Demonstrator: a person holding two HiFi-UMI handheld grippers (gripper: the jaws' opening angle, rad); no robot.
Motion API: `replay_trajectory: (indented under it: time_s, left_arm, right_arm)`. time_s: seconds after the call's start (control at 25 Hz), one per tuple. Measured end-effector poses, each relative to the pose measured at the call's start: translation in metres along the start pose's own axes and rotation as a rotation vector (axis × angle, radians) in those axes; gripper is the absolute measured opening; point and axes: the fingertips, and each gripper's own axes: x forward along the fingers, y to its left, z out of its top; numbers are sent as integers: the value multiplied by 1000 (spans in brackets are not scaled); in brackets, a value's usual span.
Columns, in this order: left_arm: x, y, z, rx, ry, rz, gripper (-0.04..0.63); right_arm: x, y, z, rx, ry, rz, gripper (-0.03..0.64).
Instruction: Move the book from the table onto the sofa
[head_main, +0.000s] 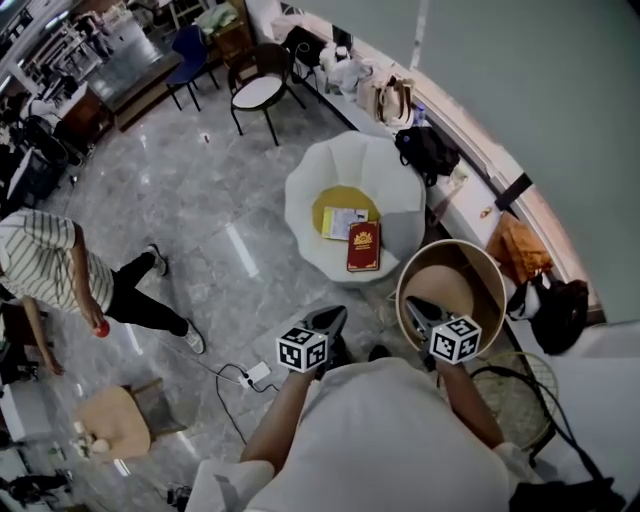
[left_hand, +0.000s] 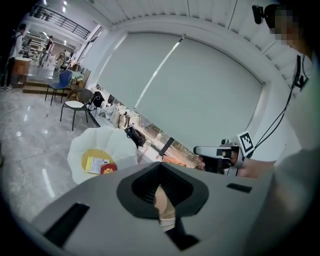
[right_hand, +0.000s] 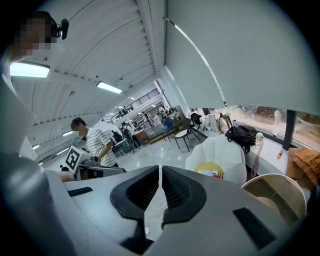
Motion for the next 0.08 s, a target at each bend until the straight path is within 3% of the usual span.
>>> replay_trajectory:
  time_s: [0.08]
  left_arm:
    - [-1,2,1,-1,-6,-1,2]
  right_arm:
    - [1,1,-1,2,-3,-1,44]
